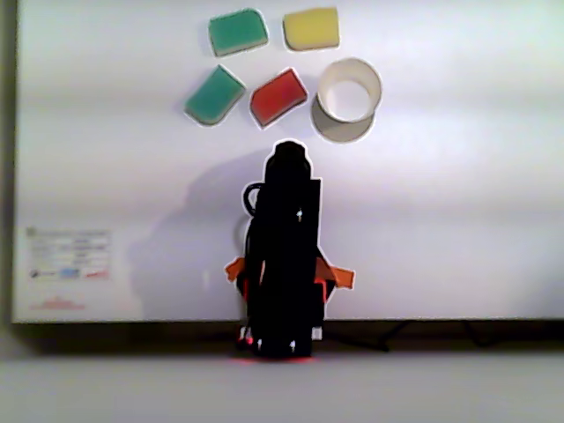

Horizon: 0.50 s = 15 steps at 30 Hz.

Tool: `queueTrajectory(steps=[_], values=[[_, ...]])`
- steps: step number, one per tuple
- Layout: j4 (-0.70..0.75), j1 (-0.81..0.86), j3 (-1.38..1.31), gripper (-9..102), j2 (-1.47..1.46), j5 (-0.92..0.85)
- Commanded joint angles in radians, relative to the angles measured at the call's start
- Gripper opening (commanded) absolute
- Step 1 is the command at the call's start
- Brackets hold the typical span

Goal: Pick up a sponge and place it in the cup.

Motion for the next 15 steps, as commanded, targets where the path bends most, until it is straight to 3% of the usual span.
queueTrajectory(steps=[1,15], values=[[0.083,0.011,0.002,1,-0.002,-0.005],[0.083,0.025,0.002,1,-0.002,-0.005]])
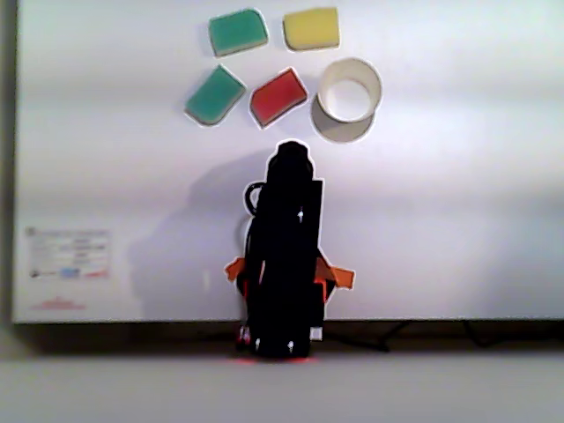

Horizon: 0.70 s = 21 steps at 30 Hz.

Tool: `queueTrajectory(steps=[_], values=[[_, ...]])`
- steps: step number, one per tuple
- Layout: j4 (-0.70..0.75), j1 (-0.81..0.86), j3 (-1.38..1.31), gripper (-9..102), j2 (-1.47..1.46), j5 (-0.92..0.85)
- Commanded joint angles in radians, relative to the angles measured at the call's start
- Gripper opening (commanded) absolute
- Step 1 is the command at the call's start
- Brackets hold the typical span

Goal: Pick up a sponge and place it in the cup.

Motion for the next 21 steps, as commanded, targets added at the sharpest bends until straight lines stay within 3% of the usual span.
queueTrajectory(steps=[1,13,21], values=[[0.083,-0.002,0.002,1,-0.002,-0.005],[0.032,-0.005,-0.052,1,-0.018,-0.005],[0.0,-0.018,-0.367,1,-0.354,-0.003]])
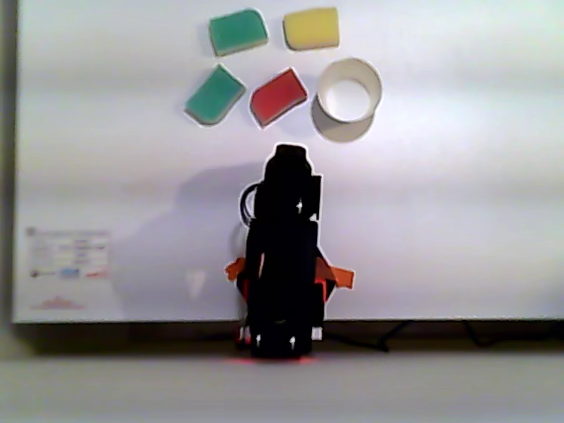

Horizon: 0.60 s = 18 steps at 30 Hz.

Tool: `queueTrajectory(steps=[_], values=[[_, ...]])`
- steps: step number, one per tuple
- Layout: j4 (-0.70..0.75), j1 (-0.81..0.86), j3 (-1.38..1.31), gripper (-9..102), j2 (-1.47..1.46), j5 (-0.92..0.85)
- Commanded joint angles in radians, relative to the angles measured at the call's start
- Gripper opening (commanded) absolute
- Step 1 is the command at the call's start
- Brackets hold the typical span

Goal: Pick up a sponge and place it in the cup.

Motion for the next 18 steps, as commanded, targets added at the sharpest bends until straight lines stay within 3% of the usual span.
queueTrajectory(steps=[1,12,18], values=[[0.035,-0.002,-0.204,1,-0.138,-0.015],[0.302,-0.147,-1.112,1,-0.871,0.069],[0.212,-0.249,-1.388,1,-1.14,0.094]])
